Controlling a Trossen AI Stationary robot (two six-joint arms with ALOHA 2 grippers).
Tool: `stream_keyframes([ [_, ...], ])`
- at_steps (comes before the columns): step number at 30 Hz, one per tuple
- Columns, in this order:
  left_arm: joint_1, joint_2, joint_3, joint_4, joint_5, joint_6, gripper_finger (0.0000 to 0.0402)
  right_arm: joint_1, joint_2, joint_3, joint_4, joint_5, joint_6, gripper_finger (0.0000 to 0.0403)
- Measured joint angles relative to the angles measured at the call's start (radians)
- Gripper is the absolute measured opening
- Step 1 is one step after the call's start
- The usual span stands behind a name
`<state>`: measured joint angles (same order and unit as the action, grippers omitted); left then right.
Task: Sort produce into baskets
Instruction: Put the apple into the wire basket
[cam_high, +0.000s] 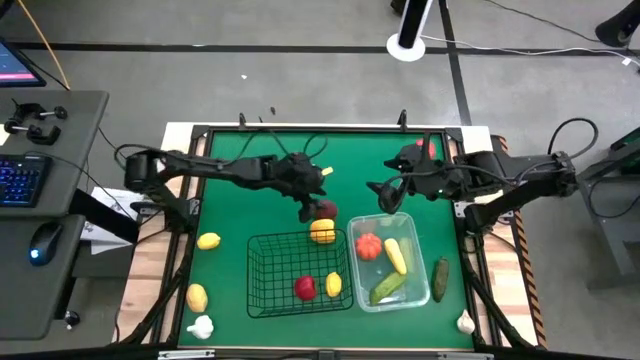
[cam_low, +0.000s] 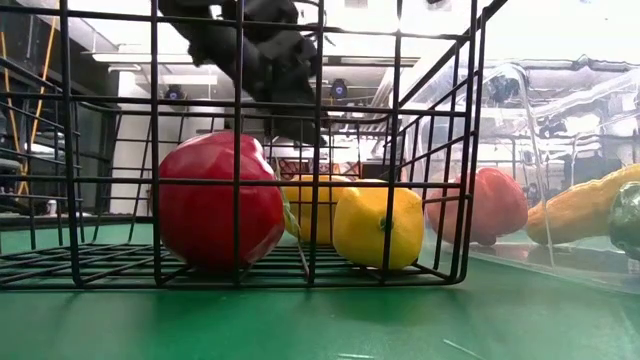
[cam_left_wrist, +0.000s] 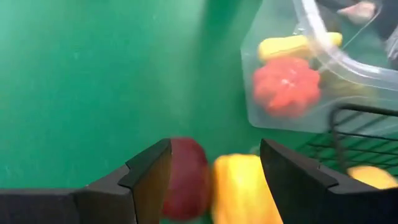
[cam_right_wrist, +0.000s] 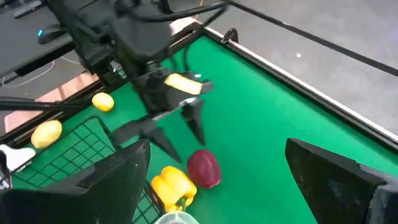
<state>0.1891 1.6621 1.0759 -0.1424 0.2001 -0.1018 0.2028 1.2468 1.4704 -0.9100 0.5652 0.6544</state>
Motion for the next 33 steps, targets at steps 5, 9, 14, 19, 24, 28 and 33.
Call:
stream_keyframes([
  [5,0.010,0.097,0.040,-0.014,0.001,0.142,0.0232,0.000,0.023,0.000,0.003,-0.024,0.003,0.0365],
  [9,0.004,0.142,0.042,-0.031,0.000,0.229,0.0232,0.000,0.033,0.000,0.003,-0.024,0.003,0.0365],
  [14,0.004,0.187,0.043,-0.034,-0.031,0.272,0.0232,0.000,0.037,0.000,0.003,-0.021,0.022,0.0365],
  [19,0.004,0.212,0.047,-0.028,-0.053,0.307,0.0232,0.000,0.037,0.000,0.003,-0.019,0.046,0.0365],
  [24,0.004,0.232,0.046,-0.032,-0.065,0.321,0.0232,0.000,0.037,0.000,0.004,-0.019,0.048,0.0365],
  [28,0.006,0.250,0.048,-0.045,-0.084,0.319,0.0232,0.000,0.037,0.000,0.006,-0.019,0.064,0.0365],
  [33,-0.009,0.243,0.048,-0.057,-0.142,0.314,0.0199,0.000,0.037,0.000,0.006,-0.019,0.071,0.0365],
])
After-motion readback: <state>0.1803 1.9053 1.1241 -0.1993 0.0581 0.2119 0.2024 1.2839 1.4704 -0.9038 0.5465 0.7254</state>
